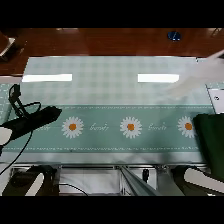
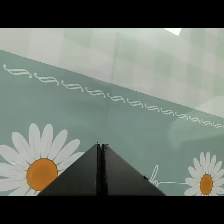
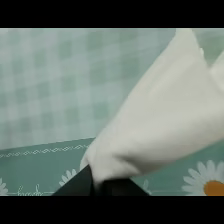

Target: Fold the shirts.

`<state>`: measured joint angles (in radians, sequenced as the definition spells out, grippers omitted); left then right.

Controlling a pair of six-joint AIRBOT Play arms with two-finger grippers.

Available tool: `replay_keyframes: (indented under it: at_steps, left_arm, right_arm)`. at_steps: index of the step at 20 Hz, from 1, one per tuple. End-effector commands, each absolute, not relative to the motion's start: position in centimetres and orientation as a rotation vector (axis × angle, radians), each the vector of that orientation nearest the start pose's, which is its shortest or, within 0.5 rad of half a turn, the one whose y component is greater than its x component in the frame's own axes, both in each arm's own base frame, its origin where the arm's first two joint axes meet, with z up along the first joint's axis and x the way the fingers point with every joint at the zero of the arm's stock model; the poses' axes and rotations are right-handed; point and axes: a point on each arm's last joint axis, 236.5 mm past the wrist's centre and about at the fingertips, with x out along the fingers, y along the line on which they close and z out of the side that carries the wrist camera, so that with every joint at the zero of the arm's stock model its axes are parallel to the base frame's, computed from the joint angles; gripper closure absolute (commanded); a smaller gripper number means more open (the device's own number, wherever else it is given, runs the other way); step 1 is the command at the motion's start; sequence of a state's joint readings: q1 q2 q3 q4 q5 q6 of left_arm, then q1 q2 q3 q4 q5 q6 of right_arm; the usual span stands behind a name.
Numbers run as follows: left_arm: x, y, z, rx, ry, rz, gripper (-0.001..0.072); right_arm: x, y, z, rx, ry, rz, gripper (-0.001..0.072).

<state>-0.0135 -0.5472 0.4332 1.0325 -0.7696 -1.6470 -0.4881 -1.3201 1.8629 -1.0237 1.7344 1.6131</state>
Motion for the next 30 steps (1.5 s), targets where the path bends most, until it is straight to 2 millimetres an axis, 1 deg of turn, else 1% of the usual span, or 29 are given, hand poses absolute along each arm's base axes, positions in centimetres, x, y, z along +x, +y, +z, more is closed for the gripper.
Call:
replay_keyframes:
  at_steps: [1,4,5,6,7,8,10,13,14,15,16,17,19,20,21,22,23,24,25,26,27,28,29,30]
  left_arm:
    - [27.9,-8.9,2.5,-0.602,0.876,-0.162,0.0676]
    - [27.8,-9.3,2.6,-0.623,0.881,-0.171,0.0676]
    - [27.8,-9.3,2.6,-0.623,0.882,-0.171,0.0676]
    - [27.8,-9.3,2.6,-0.623,0.881,-0.171,0.0676]
    - [27.8,-9.3,2.6,-0.623,0.881,-0.171,0.0676]
    - [27.8,-9.3,2.6,-0.623,0.881,-0.171,0.0676]
    - [27.8,-9.3,2.6,-0.623,0.881,-0.170,0.0676]
    - [27.8,-9.3,2.6,-0.623,0.881,-0.171,0.0676]
    - [27.8,-9.3,2.6,-0.623,0.881,-0.171,0.0676]
    - [27.9,-9.3,2.7,-0.623,0.878,-0.170,0.0676]
    - [28.0,-9.2,2.7,-0.623,0.871,-0.168,0.0676]
    - [28.1,-9.1,2.8,-0.623,0.863,-0.165,0.0676]
    - [29.3,-8.5,3.7,-0.625,0.795,-0.149,0.0676]
    - [30.0,-8.2,4.5,-0.642,0.752,-0.143,0.0676]
    - [30.8,-8.6,6.0,-0.701,0.707,-0.155,0.0676]
    - [31.6,-9.0,8.0,-0.724,0.661,-0.183,0.0676]
    - [32.4,-9.5,10.6,-0.697,0.607,-0.231,0.0676]
    - [33.3,-9.8,13.2,-0.660,0.557,-0.271,0.0676]
    - [34.3,-10.2,16.2,-0.624,0.512,-0.310,0.0676]
    - [35.2,-10.6,18.8,-0.593,0.485,-0.342,0.0676]
    - [36.1,-11.5,21.5,-0.554,0.456,-0.386,0.0677]
    - [36.9,-12.9,23.9,-0.508,0.427,-0.438,0.0677]
    - [37.5,-14.4,25.2,-0.466,0.413,-0.482,0.0677]
    - [38.2,-16.0,25.0,-0.410,0.431,-0.512,0.0677]
  right_arm:
    - [31.3,-12.3,23.6,0.643,1.059,-0.130,0.0689]
    - [27.4,-17.3,24.7,0.684,0.987,-0.345,0.0690]
    - [25.9,-18.5,24.7,0.690,0.979,-0.414,0.0690]
    - [24.0,-19.5,24.2,0.677,0.990,-0.480,0.0690]
    - [21.9,-20.3,23.3,0.665,1.019,-0.557,0.0689]
    - [20.1,-20.6,22.2,0.687,1.045,-0.622,0.0690]
    - [16.6,-20.6,19.6,0.744,1.101,-0.720,0.0689]
    - [10.3,-20.4,15.7,0.808,1.218,-0.939,0.0689]
    - [8.6,-20.2,14.7,0.822,1.251,-1.000,0.0681]
    - [6.9,-20.1,13.9,0.841,1.281,-1.080,0.0508]
    - [6.4,-19.9,13.2,0.848,1.305,-1.097,0.0303]
    - [6.8,-19.9,12.9,0.858,1.312,-1.074,0.0294]
    - [9.1,-19.9,12.3,0.867,1.308,-0.990,0.0295]
    - [10.5,-20.1,12.2,0.861,1.291,-0.954,0.0295]
    - [12.3,-20.3,12.3,0.855,1.259,-0.912,0.0302]
    - [15.3,-20.7,12.8,0.838,1.193,-0.842,0.0348]
    - [19.2,-20.7,13.9,0.811,1.101,-0.741,0.0480]
    - [24.0,-20.0,15.7,0.791,0.992,-0.613,0.0604]
    - [28.8,-18.3,18.0,0.757,0.884,-0.460,0.0689]
    - [33.6,-15.7,20.6,0.711,0.777,-0.303,0.0689]
    - [37.1,-12.6,22.4,0.638,0.715,-0.172,0.0689]
    - [39.8,-9.1,23.2,0.538,0.683,-0.061,0.0689]
    - [41.7,-5.1,22.9,0.405,0.687,0.039,0.0689]
    - [42.6,-1.5,21.6,0.261,0.722,0.112,0.0689]
